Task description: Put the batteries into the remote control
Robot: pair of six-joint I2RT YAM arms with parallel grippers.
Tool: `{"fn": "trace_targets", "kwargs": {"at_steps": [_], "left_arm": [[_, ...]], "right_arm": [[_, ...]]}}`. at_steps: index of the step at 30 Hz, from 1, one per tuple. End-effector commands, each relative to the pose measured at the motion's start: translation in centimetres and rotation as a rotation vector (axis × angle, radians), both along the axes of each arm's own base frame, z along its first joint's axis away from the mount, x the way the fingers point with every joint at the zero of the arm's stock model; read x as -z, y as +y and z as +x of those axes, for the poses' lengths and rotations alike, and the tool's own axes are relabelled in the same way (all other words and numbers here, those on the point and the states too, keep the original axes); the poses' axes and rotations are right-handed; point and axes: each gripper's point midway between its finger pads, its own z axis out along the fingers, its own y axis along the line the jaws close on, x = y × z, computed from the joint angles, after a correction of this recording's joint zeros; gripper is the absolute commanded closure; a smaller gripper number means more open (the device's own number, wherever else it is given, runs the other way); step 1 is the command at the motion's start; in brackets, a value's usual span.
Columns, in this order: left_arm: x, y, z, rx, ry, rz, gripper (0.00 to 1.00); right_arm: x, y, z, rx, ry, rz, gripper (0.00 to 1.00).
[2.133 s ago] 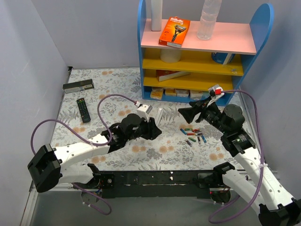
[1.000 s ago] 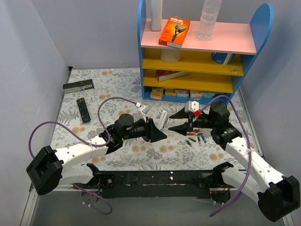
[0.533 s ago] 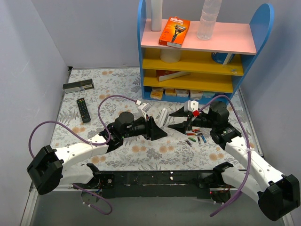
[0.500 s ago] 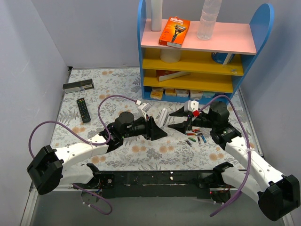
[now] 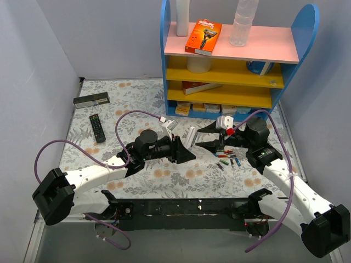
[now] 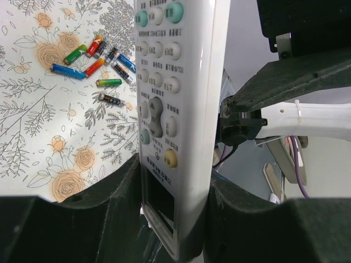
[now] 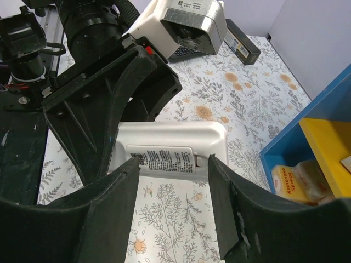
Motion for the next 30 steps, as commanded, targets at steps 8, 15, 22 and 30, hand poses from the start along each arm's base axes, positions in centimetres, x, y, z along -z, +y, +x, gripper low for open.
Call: {"fn": "trace_targets", "kwargs": {"at_steps": [8,15,22,30], "left_arm": [[-3.0,-0.5,0.1,0.021,-0.057,-0.054,1.0],[-3.2,-0.8,0.0,0.04,-0.064,-0.057,1.0],[-3.5,-0.9,-0.1,0.055,-0.076,-0.063,1.0],[-3.3,-0.6,0.4,0.023,-0.081,-0.05,1.0]], "right_arm": [[-1.6,0.7,-0.5,-0.057,-0.045,0.025,0.42],[-0.8,0.8,-0.4,-0.056,-0.031,0.011,0.43],[0.5,1.1,0.1,-0.044,-0.017,-0.031,0.44],[3.2,1.6,-0.8,-0.095,0.042,-0.105,0.5]]}}
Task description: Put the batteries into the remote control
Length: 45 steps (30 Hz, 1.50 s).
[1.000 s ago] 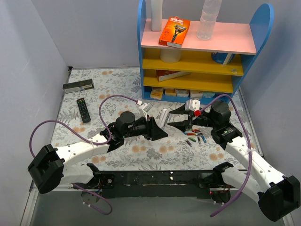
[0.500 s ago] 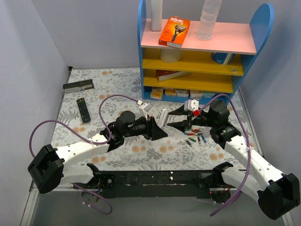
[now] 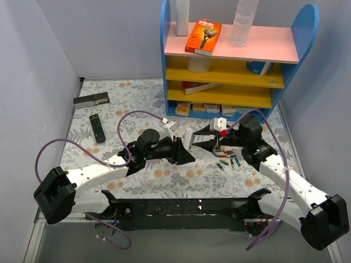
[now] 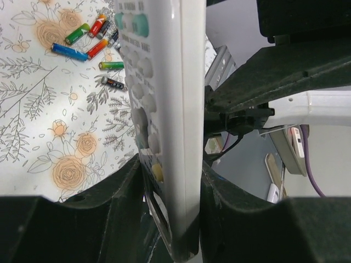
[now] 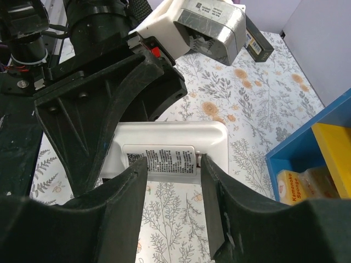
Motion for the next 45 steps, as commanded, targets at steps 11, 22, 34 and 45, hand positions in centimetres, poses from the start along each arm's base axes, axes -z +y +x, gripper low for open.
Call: {"fn": "trace_targets", "kwargs": {"at_steps": [11,22,34,45], "left_arm": [[-2.2,1.0,4.1,-0.164,-0.083,0.038,1.0],[0.7,2.1,3.5,-0.135,-0.043,0.093,1.0],[0.7,1.9,3.3,-0.079,-0.109,0.097,1.0],[0.2,1.3,4.0,-0.066,-0.147,0.11,1.0]], "right_arm": [[3.7,0.8,-1.8,-0.057,0.098,-0.123,0.64],[-1.5,-0.4,2.4,0.306,0.222,0.127,0.3],[-3.3,0.4,5.5,0.577,0.888,0.346,0.05],[-0.1,2.8,5.9,0.744,1.038,0.288,0.04]]}}
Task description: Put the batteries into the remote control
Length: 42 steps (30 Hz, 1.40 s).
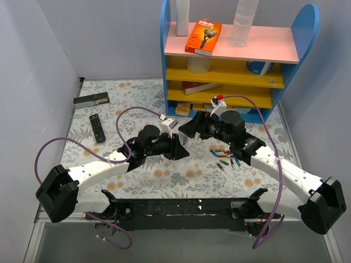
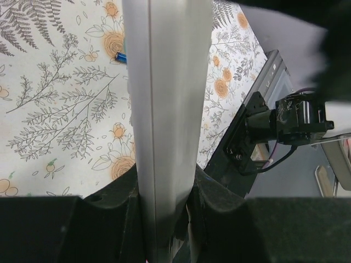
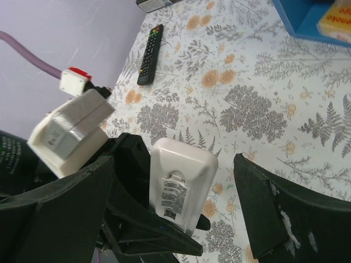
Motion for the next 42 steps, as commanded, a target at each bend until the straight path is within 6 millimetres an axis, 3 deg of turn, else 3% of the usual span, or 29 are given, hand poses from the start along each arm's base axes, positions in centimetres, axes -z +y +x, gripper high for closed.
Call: {"fn": "trace_targets", "kwargs": {"at_steps": [1,4,7,8,10,11,13,14,15,16,17,20,22,28,42], "left_arm": [[-2.6,-0.7,0.8,0.021,-0.078,-0.037,1.0],[-2.7,-0.7,0.9,0.018,-0.086,-0.041,1.0],[-2.5,-0.6,1.0,0.014,-0.091,-0.03,1.0],[-2.4,-0.6,1.0,0.014,-0.092,-0.024,1.0],[-2.3,-0.4,1.1,0.007,-0.095,-0.013,1.0],[-2.1,-0.2,1.3,-0.007,-0.097,0.0,1.0],[-2.1,0.1,1.5,-0.025,-0.104,0.005,0.98],[-2.0,0.3,1.5,-0.033,-0.109,0.012,0.84],[-1.7,0.6,1.5,-0.04,-0.112,0.019,0.81],[-1.9,0.7,1.4,-0.042,-0.116,0.015,0.78],[-1.9,0.8,1.3,-0.043,-0.12,0.013,0.67],[-1.6,1.2,0.9,-0.041,-0.118,0.015,0.47],[-1.2,1.5,0.8,-0.047,-0.111,0.024,0.43],[-0.8,1.7,1.0,-0.055,-0.126,0.039,0.42],[-1.0,1.3,1.9,-0.104,-0.134,-0.027,0.59]], "right_arm": [[0.5,0.4,0.6,0.088,0.07,0.005,0.04],[1.3,1.1,0.3,0.083,0.1,0.001,0.09],[1.4,1.7,0.1,0.077,0.1,0.006,0.21],[1.4,1.7,0.2,0.08,0.097,0.01,0.34],[1.2,1.8,0.2,0.08,0.097,0.016,0.49],[1.1,1.6,0.5,0.105,0.088,0.015,0.63],[0.9,1.3,0.9,0.125,0.078,0.018,0.8],[0.7,1.3,1.0,0.131,0.075,0.019,0.93],[0.5,1.2,1.2,0.141,0.07,0.021,0.97],[0.5,1.1,1.2,0.143,0.068,0.022,0.99],[0.4,1.1,1.3,0.146,0.064,0.021,0.99],[0.1,1.0,1.5,0.158,0.059,0.022,0.99],[-0.2,0.9,1.7,0.171,0.051,0.026,0.99],[-0.6,0.9,2.1,0.191,0.055,0.041,0.99],[-1.0,1.1,2.1,0.2,0.068,0.075,0.99]]}}
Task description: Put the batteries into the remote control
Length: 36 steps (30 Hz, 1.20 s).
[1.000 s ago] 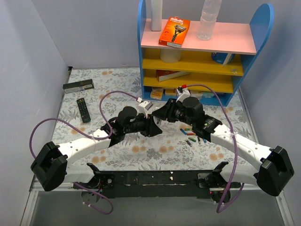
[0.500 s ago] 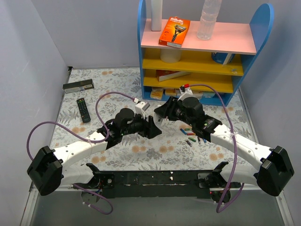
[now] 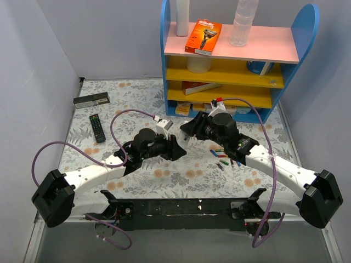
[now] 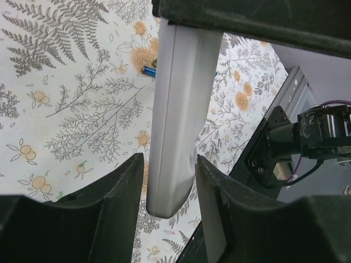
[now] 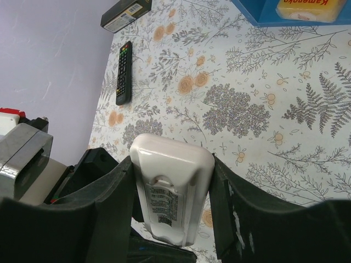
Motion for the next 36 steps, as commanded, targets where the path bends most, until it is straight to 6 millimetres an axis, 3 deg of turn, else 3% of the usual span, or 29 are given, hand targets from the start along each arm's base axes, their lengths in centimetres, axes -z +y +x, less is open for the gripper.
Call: {"fn": "trace_targets", "kwargs": {"at_steps": [1,8,11,15,16,17,19,20,23,28,36], "left_arm": [[-1.5,-0.4,0.8,-0.023,-0.045,-0.052,0.59],[-1.8,-0.9,0.9,-0.018,-0.046,-0.076,0.64],[-1.7,-0.9,0.9,-0.019,-0.043,-0.084,0.72],[-2.3,-1.0,1.1,-0.028,-0.053,-0.097,0.96],[-2.3,-0.9,1.1,-0.028,-0.052,-0.096,1.0],[-2.7,-1.0,1.1,-0.028,-0.056,-0.101,1.0],[-2.7,-0.9,1.0,-0.025,-0.05,-0.098,1.0],[-2.9,-0.9,1.0,-0.026,-0.048,-0.1,1.0],[-3.1,-0.7,0.8,-0.039,-0.031,-0.114,1.0],[-2.9,-0.3,0.3,-0.058,0.009,-0.144,1.0],[-3.3,-0.3,-0.6,-0.027,0.025,-0.167,1.0]], "right_arm": [[-3.8,0.5,0.9,0.021,-0.065,0.086,0.99],[-3.9,0.6,0.8,0.021,-0.058,0.098,0.99],[-4.0,0.6,0.7,0.017,-0.057,0.099,0.99],[-3.5,0.8,0.5,0.0,-0.049,0.095,0.99],[-3.6,0.9,0.4,-0.017,-0.067,0.089,0.95],[-3.7,1.0,0.2,-0.033,-0.079,0.087,0.85],[-3.7,1.1,-0.1,-0.063,-0.114,0.081,0.6],[-4.0,0.9,-0.1,-0.076,-0.159,0.056,0.37],[-4.7,-0.2,0.2,-0.079,-0.264,-0.009,0.1],[-6.6,-2.1,0.3,-0.13,-0.482,-0.128,0.05],[-8.0,-1.1,-4.1,-0.551,-1.001,-0.344,0.06]]}}
